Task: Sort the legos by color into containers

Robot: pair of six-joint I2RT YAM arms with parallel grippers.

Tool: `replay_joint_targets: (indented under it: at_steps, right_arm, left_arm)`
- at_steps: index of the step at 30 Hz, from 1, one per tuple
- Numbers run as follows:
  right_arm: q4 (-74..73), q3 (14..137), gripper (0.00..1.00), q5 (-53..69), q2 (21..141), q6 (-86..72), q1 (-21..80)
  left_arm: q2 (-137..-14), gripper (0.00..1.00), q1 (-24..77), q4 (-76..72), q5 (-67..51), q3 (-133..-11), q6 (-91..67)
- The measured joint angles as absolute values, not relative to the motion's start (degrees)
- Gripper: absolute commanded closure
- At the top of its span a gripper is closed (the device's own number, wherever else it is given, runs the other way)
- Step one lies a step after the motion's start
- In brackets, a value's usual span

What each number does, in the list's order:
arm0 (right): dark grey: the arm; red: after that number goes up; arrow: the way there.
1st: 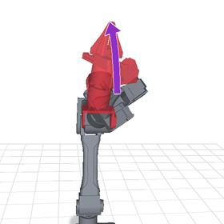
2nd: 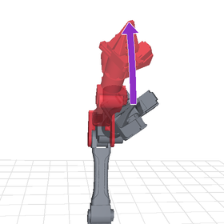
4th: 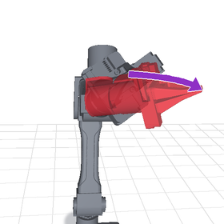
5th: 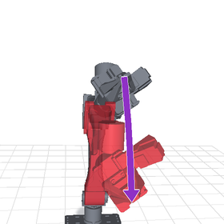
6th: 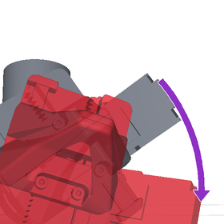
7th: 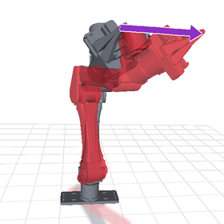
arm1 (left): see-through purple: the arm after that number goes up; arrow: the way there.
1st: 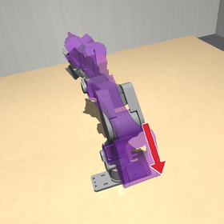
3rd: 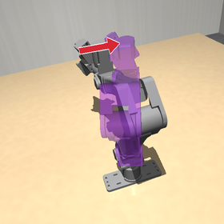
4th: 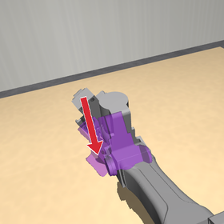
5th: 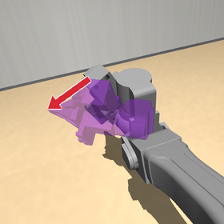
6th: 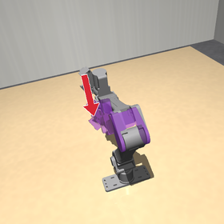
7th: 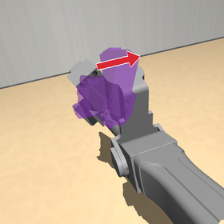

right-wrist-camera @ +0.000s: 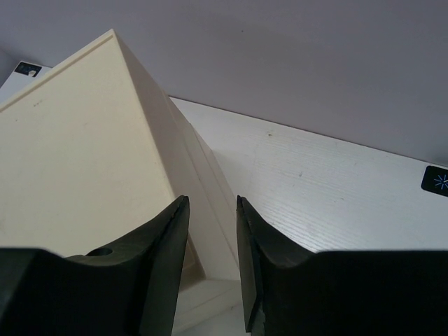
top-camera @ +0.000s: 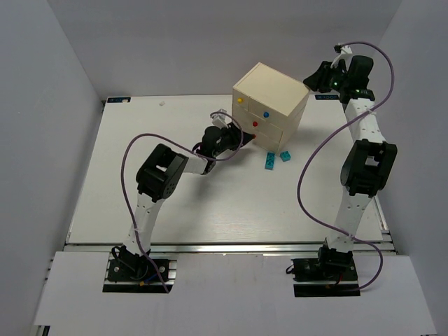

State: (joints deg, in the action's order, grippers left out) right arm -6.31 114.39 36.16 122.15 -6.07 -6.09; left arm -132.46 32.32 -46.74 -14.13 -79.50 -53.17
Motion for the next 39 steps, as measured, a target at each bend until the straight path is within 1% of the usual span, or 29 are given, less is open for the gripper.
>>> replay_joint_targets:
  at_steps: [1,2,4,6,7,11,18,21,23,26,30,34,35,36,37,38,39]
  right_arm:
    - [-6.39,114.39,0.60,36.21,122.15,-6.24,-6.15]
    - [-6.39,114.34,0.60,36.21,122.15,-6.35,-6.20]
    - [-6.42,114.30,0.60,36.23,122.15,-6.66,-6.26]
    - [-6.42,114.19,0.60,36.21,122.15,-6.81,-6.35]
    - [-6.46,114.15,0.60,36.21,122.15,-6.92,-6.39]
    - [-6.42,113.69,0.60,36.21,121.93,-6.94,-6.46]
    - [-6.55,112.60,0.60,36.18,121.21,-6.74,-6.55]
    - [-6.61,112.57,0.59,36.18,121.21,-6.52,-6.76]
    - [-6.68,112.57,0.59,36.18,121.21,-6.39,-6.85]
    - [-6.70,112.57,0.59,36.18,121.21,-6.20,-7.01]
    - [-6.74,112.42,0.58,36.16,121.21,-6.15,-7.22]
    - [-6.63,112.27,0.53,35.99,121.21,-6.02,-7.46]
    - [-6.61,112.22,0.52,35.92,121.21,-6.02,-7.53]
    - [-6.57,112.18,0.52,35.86,121.21,-6.04,-7.57]
    - [-6.52,112.14,0.51,35.83,121.21,-6.02,-7.62]
    - [-6.52,112.05,0.51,35.88,121.16,-6.02,-7.64]
    - [-6.52,111.92,0.51,35.86,121.12,-6.02,-7.66]
  left_arm:
    - [-132.07,0.69,32.32,-46.70,-14.13,-78.11,-53.01]
    - [-131.96,0.77,32.32,-46.04,-14.13,-77.47,-52.03]
    - [-131.96,0.78,32.32,-43.75,-14.00,-77.36,-50.94]
    - [-131.94,0.60,32.32,-42.39,-14.04,-77.52,-49.93]
    - [-131.94,0.55,32.27,-41.41,-14.11,-77.84,-49.56]
    - [-132.73,0.48,32.18,-38.02,-14.17,-81.91,-49.41]
    - [-135.76,0.49,31.99,-36.62,-14.50,-87.94,-50.13]
    - [-136.49,0.53,31.79,-36.53,-15.64,-88.97,-50.70]
    - [-136.70,0.61,31.75,-36.40,-15.97,-89.49,-50.92]
    - [-137.01,0.64,31.73,-36.25,-16.45,-90.19,-51.11]
    - [-137.23,0.64,31.73,-35.81,-16.45,-90.87,-51.09]
    - [-137.25,0.64,31.73,-35.92,-16.32,-90.83,-51.03]
    - [-137.21,0.60,31.73,-36.38,-16.01,-90.41,-50.87]
    - [-137.08,0.60,31.73,-37.04,-15.84,-89.80,-50.83]
    - [-136.77,0.55,31.73,-37.85,-15.22,-88.42,-50.46]
    - [-136.49,0.52,31.73,-38.76,-14.39,-86.26,-50.02]
    - [-136.38,0.51,31.73,-39.68,-14.06,-84.07,-49.74]
